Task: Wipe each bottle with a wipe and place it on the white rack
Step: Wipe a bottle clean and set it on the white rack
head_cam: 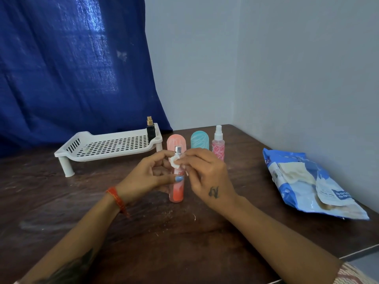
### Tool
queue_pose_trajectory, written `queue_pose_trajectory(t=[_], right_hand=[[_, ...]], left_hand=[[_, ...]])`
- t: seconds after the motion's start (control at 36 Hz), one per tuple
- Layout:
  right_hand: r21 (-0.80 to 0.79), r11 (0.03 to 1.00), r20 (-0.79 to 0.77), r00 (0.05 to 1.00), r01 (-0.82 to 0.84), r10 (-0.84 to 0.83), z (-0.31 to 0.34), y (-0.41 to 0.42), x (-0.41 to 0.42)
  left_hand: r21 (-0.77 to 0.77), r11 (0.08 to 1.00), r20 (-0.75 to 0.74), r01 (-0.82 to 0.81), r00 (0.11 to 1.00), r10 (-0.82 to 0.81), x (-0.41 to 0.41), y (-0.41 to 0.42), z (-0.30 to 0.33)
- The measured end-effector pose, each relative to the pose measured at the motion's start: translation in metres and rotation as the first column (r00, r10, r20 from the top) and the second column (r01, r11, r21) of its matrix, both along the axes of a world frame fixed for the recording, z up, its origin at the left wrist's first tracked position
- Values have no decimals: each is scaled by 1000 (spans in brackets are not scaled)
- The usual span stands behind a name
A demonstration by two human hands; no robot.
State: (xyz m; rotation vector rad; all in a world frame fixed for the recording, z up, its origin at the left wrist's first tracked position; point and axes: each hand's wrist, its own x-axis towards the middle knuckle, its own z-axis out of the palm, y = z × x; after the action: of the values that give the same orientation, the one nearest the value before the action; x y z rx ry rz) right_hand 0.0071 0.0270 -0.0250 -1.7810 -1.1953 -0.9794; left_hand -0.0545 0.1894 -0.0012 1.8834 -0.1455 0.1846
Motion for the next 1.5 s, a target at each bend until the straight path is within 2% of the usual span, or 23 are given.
queue_pose_trajectory(t=[0.31,0.39,0.44,0.5,0.61,0.69,0.78,0.94,1.08,1.17,1.22,1.28,1.39,1.5], right_hand=[[153,988,-319,947,15,35,1,2,7],[227,974,-316,948,30,44,4,2,6],[276,960,-232,973,44,22,9,1,2],[254,966,-103,994,45,-19,12,-2,-2],[-8,997,187,979,82,-79,15,-8,-2],[-180,968,377,921,173,-94,19,-12,4],[-285,934,526,850,215,-35,28,-18,8],[-445,857,687,713,259,141,51,-19,9],[-484,801,736,659,351,155,67,-7,8],[-579,713,655,746,396,118,81,3,-8],[-688,554,588,808,469,46,90,11,-18],[-764,475,465,883,437,-64,96,15,-21],[-795,571,76,968,205,-241,108,19,-19],[-729,685,-312,894,-7,-323,116,17,-13]], left_hand=[[-1,999,-5,36,999,-36,-1,-2,2],[-10,999,0,39,999,-39,-2,-2,1],[6,1000,-4,28,1000,-28,-1,-1,1],[18,999,-21,27,999,-26,0,-1,1],[1,999,-5,53,999,-53,-1,-1,0],[-18,999,3,43,999,-43,-1,-1,0],[-23,999,13,41,999,-41,0,0,0],[0,999,39,49,998,-48,1,0,-1],[-15,998,58,57,997,-56,-1,-4,1],[-31,998,53,47,998,-46,0,-4,0],[-36,998,49,48,998,-46,1,-3,-1],[-29,998,41,55,998,-54,2,-2,-2],[-12,999,27,52,998,-51,2,-2,-1],[14,999,38,50,998,-51,1,-3,-1]])
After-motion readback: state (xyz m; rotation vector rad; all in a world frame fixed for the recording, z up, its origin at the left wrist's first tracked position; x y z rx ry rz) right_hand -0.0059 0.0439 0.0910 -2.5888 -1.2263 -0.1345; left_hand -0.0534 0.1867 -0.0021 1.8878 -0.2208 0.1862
